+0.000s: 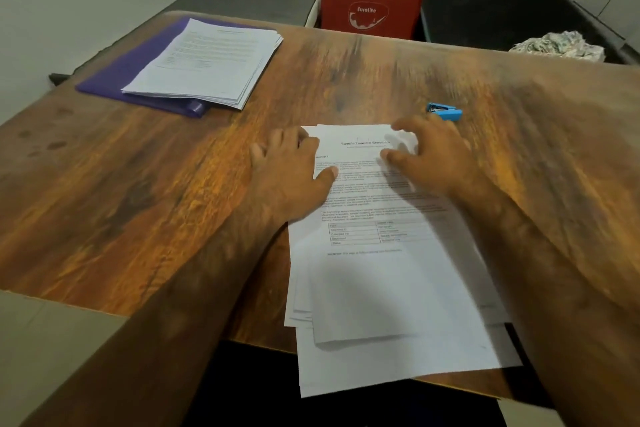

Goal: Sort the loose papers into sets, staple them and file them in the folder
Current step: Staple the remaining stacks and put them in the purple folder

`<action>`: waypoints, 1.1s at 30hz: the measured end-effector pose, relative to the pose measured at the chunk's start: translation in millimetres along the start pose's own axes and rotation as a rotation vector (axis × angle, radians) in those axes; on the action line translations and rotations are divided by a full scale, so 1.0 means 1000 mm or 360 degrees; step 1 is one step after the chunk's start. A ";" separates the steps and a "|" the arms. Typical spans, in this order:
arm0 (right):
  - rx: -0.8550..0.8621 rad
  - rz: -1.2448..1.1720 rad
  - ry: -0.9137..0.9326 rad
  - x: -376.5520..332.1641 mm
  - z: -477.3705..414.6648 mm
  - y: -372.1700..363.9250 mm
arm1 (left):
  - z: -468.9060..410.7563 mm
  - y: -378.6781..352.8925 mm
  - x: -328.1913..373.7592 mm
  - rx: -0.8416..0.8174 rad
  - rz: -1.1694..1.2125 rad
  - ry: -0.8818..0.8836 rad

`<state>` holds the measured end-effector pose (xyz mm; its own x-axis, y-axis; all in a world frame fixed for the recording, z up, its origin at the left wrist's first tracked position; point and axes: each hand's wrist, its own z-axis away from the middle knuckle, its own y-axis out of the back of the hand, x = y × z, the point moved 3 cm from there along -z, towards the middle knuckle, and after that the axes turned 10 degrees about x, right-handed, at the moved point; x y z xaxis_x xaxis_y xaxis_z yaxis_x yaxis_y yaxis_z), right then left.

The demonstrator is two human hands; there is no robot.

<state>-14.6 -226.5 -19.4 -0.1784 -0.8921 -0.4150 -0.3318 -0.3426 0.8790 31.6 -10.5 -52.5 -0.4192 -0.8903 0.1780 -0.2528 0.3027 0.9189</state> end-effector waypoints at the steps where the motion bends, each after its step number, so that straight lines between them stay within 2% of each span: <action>1: -0.0014 -0.0038 -0.0007 0.005 -0.006 -0.003 | -0.001 -0.001 0.000 0.0004 0.0004 0.0004; 13: 0.0024 0.0109 0.0102 0.028 -0.016 -0.030 | -0.002 -0.002 0.001 0.0023 0.0038 0.0140; 18: 0.0077 -0.0014 0.0123 0.028 -0.013 -0.028 | -0.002 -0.002 0.001 0.0007 0.0045 0.0118; 23: 0.0292 -0.0654 0.0148 0.031 -0.007 -0.024 | 0.000 -0.001 -0.001 0.0036 0.0126 0.0117; 28: 0.0277 -0.1169 -0.0036 0.038 -0.008 -0.017 | 0.001 0.002 -0.002 0.0133 0.0333 0.0222; 33: 0.0285 -0.1498 -0.0232 0.051 -0.009 -0.014 | 0.001 0.006 -0.007 0.0204 0.0527 0.0308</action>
<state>-10.5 -269.5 -50.9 0.1234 -0.2264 -0.9662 -0.5315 -0.8373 0.1283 32.4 -2.2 -49.0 -0.3272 -0.7814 0.5314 -0.2434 0.6131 0.7516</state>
